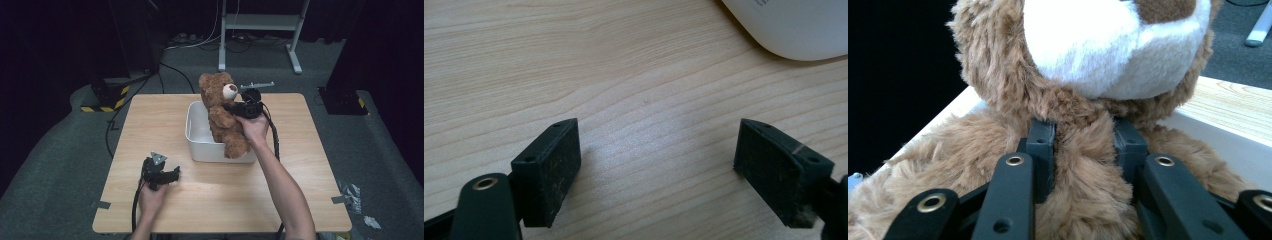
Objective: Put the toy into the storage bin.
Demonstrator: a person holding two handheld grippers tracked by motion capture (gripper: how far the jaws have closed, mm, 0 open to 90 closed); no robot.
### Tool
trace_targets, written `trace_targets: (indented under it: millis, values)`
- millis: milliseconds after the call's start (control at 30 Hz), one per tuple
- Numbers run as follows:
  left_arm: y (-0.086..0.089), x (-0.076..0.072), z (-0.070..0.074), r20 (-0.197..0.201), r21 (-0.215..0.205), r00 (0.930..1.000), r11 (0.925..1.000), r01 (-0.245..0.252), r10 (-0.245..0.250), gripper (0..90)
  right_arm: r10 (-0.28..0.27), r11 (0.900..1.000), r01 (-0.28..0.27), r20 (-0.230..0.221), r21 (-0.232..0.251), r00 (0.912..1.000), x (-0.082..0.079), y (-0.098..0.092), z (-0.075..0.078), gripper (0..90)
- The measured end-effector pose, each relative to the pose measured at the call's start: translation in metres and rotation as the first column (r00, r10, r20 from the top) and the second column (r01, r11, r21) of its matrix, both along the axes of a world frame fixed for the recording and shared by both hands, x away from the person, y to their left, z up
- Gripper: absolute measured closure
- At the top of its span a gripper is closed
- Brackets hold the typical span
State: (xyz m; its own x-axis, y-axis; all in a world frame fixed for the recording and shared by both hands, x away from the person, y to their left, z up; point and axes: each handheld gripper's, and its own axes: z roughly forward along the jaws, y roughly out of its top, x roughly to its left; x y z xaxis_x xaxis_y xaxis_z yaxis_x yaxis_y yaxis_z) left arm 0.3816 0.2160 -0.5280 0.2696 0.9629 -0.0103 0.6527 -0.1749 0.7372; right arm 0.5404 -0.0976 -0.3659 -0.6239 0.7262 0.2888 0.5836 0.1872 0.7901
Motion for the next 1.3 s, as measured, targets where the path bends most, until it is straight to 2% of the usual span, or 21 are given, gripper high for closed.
trace_targets:
  millis: [467, 667, 933, 1300]
  values:
    - [0.0000, 0.0000, 0.0000, 0.000, 0.000, 1.0000, 1.0000, 0.000, 0.000, 18.8, -0.007, 1.000, 0.007, -0.003, -0.016, 1.0000, -0.0005, 0.0018, -0.0005, 60.0]
    - [0.0000, 0.0000, 0.0000, 0.000, 0.000, 1.0000, 1.0000, 0.000, 0.000, 18.8, 0.000, 0.999, 0.001, 0.013, -0.053, 0.9999, -0.0011, 0.0041, -0.0004, 56.5]
    - [0.0000, 0.0000, 0.0000, 0.000, -0.001, 1.0000, 1.0000, 0.000, 0.000, 18.8, -0.006, 0.999, 0.006, 0.002, -0.049, 1.0000, -0.0011, 0.0041, -0.0005, 55.6]
    - [0.0001, 0.0001, 0.0000, 0.000, -0.001, 1.0000, 1.0000, 0.000, 0.000, 18.8, 0.001, 0.999, -0.002, -0.007, -0.044, 1.0000, -0.0011, 0.0023, -0.0013, 50.0]
